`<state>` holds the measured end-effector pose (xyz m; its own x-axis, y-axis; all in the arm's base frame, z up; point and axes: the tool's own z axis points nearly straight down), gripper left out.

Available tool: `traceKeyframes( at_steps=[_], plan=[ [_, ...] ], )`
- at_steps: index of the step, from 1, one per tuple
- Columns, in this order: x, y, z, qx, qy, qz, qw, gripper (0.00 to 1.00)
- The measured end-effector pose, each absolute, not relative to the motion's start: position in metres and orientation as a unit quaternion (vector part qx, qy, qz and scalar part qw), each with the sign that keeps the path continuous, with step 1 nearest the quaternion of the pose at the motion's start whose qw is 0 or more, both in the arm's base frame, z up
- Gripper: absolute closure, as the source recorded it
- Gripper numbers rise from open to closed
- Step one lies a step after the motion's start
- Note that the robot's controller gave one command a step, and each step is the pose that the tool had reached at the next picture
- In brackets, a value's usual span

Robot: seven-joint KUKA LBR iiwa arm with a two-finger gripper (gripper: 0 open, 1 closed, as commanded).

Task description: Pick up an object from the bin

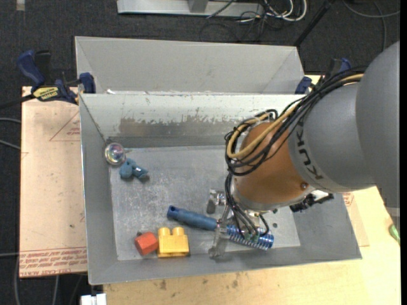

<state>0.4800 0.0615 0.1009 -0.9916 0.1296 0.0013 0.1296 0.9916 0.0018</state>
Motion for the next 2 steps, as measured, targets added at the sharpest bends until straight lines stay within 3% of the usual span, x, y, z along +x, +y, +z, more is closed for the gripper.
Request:
traceKeyframes(
  at_steps=[1,2],
  plan=[
    [0.487,0.061,0.100,-0.240,-0.971,-0.001,0.000,0.00],
    [0.489,0.052,0.069,-0.152,-0.988,0.000,0.001,0.00]
  ],
)
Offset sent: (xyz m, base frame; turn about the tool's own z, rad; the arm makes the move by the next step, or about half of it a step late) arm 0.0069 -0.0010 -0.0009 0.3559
